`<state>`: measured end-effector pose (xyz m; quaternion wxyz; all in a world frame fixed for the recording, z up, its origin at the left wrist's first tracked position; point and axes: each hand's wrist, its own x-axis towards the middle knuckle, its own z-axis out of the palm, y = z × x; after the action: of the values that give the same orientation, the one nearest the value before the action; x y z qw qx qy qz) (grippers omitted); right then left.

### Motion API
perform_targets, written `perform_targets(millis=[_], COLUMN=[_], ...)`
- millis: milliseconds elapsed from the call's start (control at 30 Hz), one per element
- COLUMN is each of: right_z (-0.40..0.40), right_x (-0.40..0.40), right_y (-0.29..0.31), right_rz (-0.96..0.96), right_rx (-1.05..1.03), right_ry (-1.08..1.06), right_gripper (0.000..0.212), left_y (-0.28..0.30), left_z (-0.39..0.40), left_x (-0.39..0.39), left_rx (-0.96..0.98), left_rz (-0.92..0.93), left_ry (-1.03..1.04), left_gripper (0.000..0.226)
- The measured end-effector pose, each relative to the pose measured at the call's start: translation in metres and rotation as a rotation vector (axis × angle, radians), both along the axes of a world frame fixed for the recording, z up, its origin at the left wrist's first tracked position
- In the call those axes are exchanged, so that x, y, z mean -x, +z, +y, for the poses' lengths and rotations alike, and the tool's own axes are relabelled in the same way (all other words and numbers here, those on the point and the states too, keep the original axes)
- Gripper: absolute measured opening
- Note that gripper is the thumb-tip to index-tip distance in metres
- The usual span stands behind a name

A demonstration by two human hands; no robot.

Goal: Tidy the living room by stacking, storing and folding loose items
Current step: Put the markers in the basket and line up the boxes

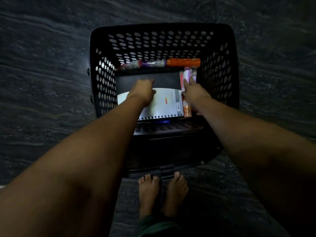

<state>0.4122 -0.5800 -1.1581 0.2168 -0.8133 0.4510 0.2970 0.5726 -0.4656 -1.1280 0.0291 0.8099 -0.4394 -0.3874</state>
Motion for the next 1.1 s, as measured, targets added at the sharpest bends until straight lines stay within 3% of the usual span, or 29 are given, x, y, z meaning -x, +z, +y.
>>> perform_targets(millis=[133,267,467,733,933,1100], right_z=[0.004,0.008,0.029,0.023,0.016,-0.013], right_x=[0.031,0.039,0.018,0.018,0.019,0.007], right_y=[0.008,0.017,0.001,0.018,0.023,0.019], right_rz=[0.034,0.04,0.059,0.075,0.03,0.06], right_rx=[0.053,0.152,-0.003,0.153,0.262,0.385], right_ry=[0.166,0.012,0.179,0.176,0.033,0.052], right_gripper=[0.047,0.036,0.053,0.049,0.034,0.059], left_y=[0.008,0.014,0.004,-0.003,0.002,-0.003], left_z=[0.003,0.0,-0.002,0.003,-0.006,-0.017], left_x=[0.011,0.019,0.021,0.022,0.023,0.018], left_rx=[-0.015,0.008,0.034,0.007,0.033,0.066], left_rz=[0.005,0.016,0.025,0.026,0.054,0.09], left_ry=[0.012,0.001,-0.003,0.017,0.029,0.049], left_gripper=[0.047,0.042,0.041,0.04,0.04,0.046])
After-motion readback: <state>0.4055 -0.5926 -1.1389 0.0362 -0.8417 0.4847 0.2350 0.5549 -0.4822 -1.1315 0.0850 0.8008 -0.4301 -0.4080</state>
